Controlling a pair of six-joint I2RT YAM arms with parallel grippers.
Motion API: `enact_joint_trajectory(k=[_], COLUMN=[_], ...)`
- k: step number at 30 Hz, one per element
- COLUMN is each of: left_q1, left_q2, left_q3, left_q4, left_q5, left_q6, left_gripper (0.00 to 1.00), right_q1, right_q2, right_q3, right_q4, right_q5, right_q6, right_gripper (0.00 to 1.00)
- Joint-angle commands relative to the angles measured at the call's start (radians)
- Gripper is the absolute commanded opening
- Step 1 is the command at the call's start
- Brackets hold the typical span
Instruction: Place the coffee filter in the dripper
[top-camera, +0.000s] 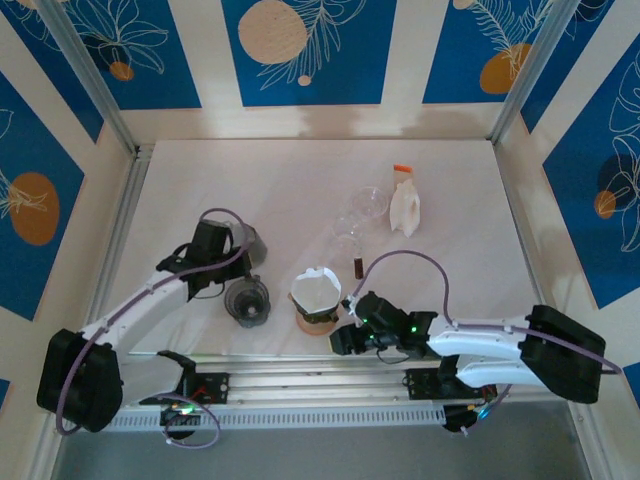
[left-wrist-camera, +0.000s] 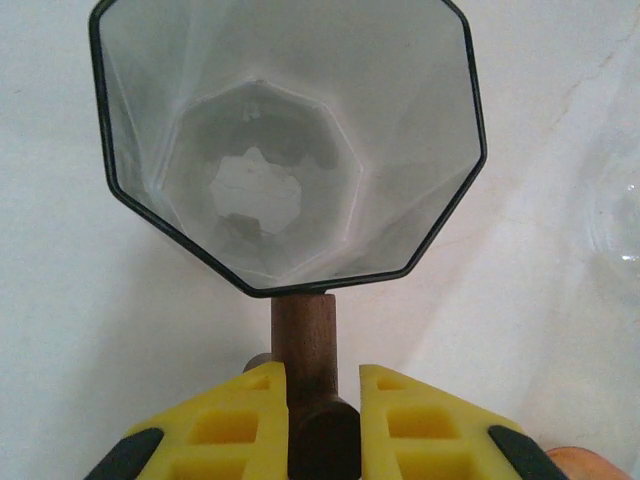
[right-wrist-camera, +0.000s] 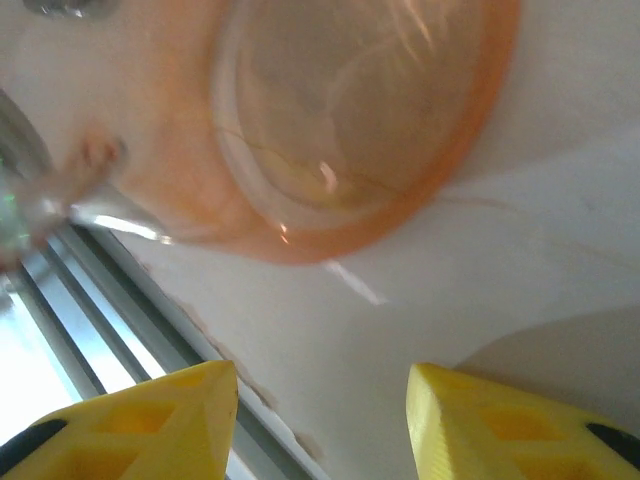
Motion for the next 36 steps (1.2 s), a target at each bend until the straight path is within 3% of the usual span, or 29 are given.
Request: enact_joint_trajectory(k=[1, 26, 36], left_q1=[0.019, 0.082, 0.101], left_q2=[-0.028, -0.111, -0.11], left_q3=[-0.014, -0.037, -0.032], left_q4=[-0.053, -0.146, -0.163], left_q5=[0.023, 0.043, 0.048], left_q6=[-0.016, -0.01, -0.01], left_gripper=[0.08, 0.06, 0.05], right_q1=[-0.004, -0.148, -0.24], right_q2=[0.074, 0.469, 0.644], right_q3=[0.011, 0.259, 0.432], right_q4=[0.146, 0.369, 0.4], right_q5=[-0.015, 0.057, -0.01], right_q6=[0.009, 0.002, -0.033], right_gripper=[0.49, 0.45, 0.43])
